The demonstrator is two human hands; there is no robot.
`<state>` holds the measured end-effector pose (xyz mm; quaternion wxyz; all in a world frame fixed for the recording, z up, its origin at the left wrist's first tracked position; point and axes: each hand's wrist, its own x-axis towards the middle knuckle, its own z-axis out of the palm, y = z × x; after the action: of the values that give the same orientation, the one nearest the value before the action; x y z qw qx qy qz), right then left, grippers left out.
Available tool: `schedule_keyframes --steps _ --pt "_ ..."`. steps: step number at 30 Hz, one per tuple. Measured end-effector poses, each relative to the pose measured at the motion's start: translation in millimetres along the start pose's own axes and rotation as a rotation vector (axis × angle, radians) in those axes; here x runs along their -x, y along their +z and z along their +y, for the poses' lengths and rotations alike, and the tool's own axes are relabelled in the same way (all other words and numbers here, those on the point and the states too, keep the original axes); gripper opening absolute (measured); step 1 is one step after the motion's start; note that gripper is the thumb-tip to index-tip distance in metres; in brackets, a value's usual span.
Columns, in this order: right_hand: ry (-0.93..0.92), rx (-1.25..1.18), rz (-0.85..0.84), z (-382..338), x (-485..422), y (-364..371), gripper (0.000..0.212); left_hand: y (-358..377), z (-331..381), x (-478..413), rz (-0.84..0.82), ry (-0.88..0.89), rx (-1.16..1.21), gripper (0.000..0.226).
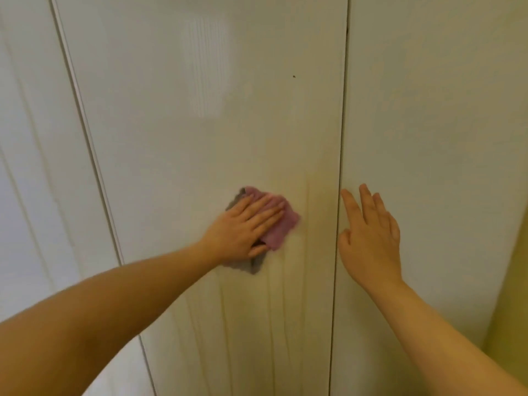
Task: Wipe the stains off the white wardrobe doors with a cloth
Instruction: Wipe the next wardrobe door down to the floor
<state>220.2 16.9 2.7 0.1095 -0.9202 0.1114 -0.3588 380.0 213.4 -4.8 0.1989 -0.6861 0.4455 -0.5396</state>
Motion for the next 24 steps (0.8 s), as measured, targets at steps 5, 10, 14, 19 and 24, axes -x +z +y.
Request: schedule_keyframes --steps 5,10,14,19,24 --pt "0.023 -0.019 -0.046 -2 7 2 0.067 -24 -26 -45 0.052 -0.383 0.027 0.072" --pt "0.0 -0.035 -0.013 -5 -3 -2 0.067 -10 4 -25 0.035 -0.252 0.065 0.073" --pt "-0.043 0.006 0.022 2 -4 6 0.065 -10 -18 -59 0.131 -0.26 0.03 0.072" --pt "-0.028 0.008 0.065 18 -8 11 0.065 5 3 -99 0.151 -0.413 0.063 0.077" --pt "-0.012 0.045 -0.056 22 5 14 0.067 29 68 -18 0.001 0.147 0.106 0.069"
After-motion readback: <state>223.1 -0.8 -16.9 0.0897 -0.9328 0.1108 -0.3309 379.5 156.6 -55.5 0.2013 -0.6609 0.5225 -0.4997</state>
